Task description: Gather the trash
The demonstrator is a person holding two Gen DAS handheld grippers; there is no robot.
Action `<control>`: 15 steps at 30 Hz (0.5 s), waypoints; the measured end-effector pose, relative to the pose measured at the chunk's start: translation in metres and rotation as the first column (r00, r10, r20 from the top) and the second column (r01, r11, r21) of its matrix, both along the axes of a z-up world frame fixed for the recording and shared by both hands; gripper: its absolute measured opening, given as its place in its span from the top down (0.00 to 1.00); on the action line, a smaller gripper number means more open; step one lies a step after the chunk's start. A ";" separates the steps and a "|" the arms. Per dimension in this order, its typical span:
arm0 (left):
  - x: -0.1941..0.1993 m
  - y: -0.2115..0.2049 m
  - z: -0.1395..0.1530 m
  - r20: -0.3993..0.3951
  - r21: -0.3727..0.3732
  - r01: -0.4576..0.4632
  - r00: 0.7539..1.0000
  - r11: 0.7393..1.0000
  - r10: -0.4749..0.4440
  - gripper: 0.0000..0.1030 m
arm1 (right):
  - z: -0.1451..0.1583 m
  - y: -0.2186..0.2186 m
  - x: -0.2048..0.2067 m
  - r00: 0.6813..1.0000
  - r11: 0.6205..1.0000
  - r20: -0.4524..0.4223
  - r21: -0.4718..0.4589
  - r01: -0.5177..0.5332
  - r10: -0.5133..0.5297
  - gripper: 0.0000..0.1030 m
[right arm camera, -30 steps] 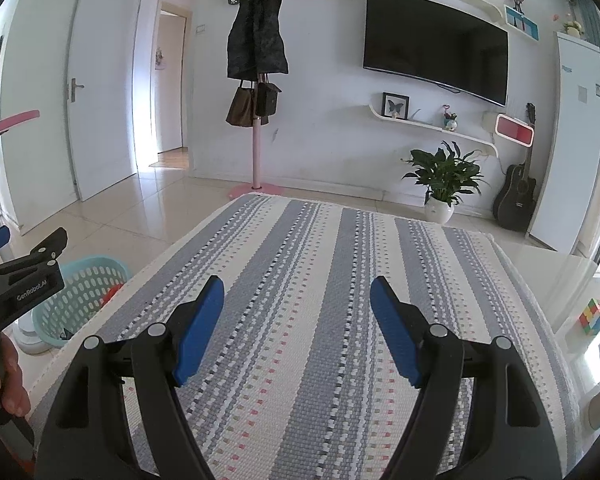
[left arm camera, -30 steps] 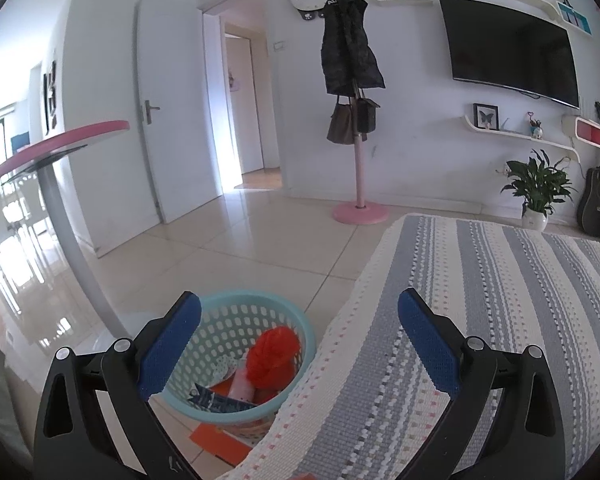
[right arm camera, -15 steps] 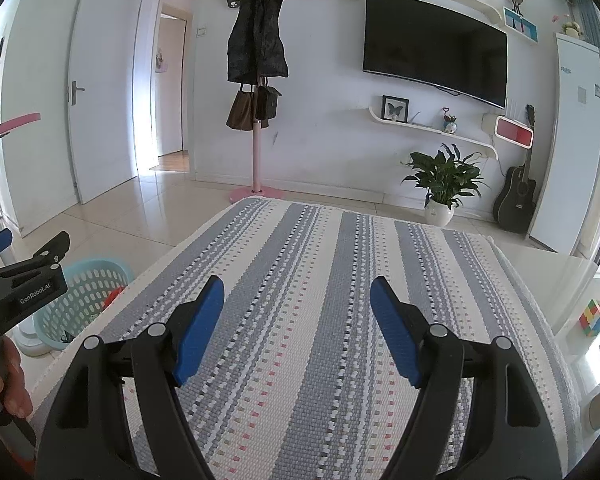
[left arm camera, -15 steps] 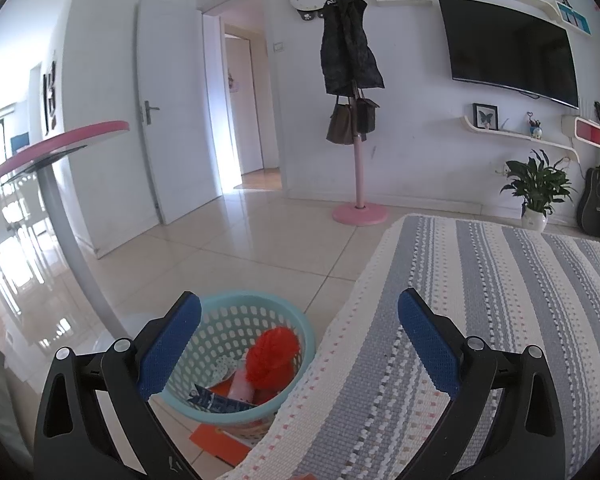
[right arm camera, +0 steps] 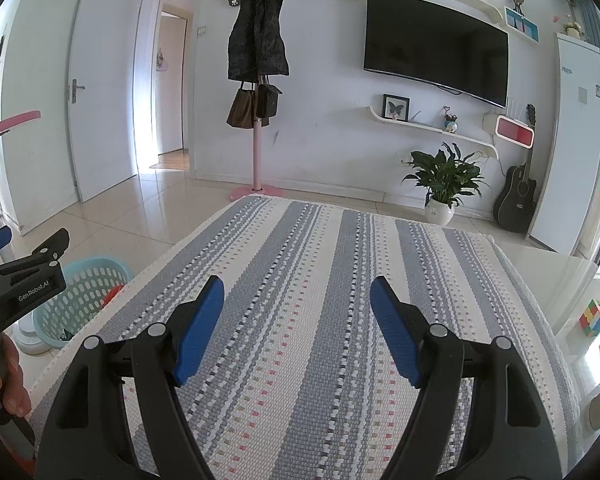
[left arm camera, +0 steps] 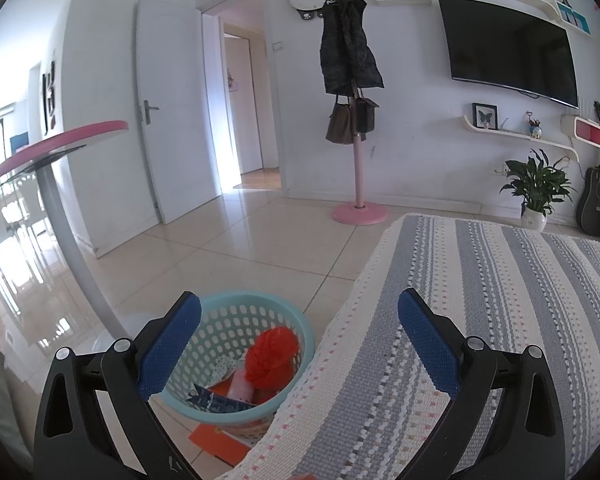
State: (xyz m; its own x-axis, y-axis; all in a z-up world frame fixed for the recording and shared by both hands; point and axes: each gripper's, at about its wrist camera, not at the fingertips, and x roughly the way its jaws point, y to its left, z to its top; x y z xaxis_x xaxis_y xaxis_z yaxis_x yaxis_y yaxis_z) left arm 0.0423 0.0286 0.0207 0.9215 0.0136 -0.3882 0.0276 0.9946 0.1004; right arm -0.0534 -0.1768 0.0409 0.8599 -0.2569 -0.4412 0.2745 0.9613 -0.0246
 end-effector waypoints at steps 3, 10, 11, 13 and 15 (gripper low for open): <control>0.000 0.000 -0.001 -0.003 -0.001 0.001 1.000 1.000 -0.001 0.07 | 0.000 -0.001 0.000 1.000 1.000 -0.002 0.002 0.002 -0.002 0.31; 0.000 0.000 -0.001 -0.003 -0.001 0.001 1.000 1.000 -0.001 0.07 | -0.002 -0.002 0.000 1.000 1.000 -0.004 0.005 0.002 -0.002 0.31; 0.000 0.000 -0.001 -0.003 -0.002 0.002 1.000 1.000 -0.002 0.07 | -0.002 -0.002 0.000 1.000 1.000 -0.004 0.004 0.002 -0.002 0.31; 0.001 0.000 -0.001 -0.004 -0.002 0.001 1.000 1.000 -0.001 0.07 | -0.002 -0.002 0.000 1.000 1.000 -0.005 0.005 0.001 -0.001 0.31; 0.001 0.000 -0.002 -0.003 -0.003 0.001 1.000 1.000 -0.001 0.07 | -0.003 -0.002 0.000 1.000 1.000 -0.006 0.007 0.001 -0.001 0.31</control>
State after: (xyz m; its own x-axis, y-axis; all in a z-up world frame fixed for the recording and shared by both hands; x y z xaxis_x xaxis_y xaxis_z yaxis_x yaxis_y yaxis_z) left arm 0.0430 0.0284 0.0191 0.9202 0.0115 -0.3913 0.0291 0.9948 0.0977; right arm -0.0538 -0.1790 0.0381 0.8569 -0.2549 -0.4481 0.2755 0.9611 -0.0200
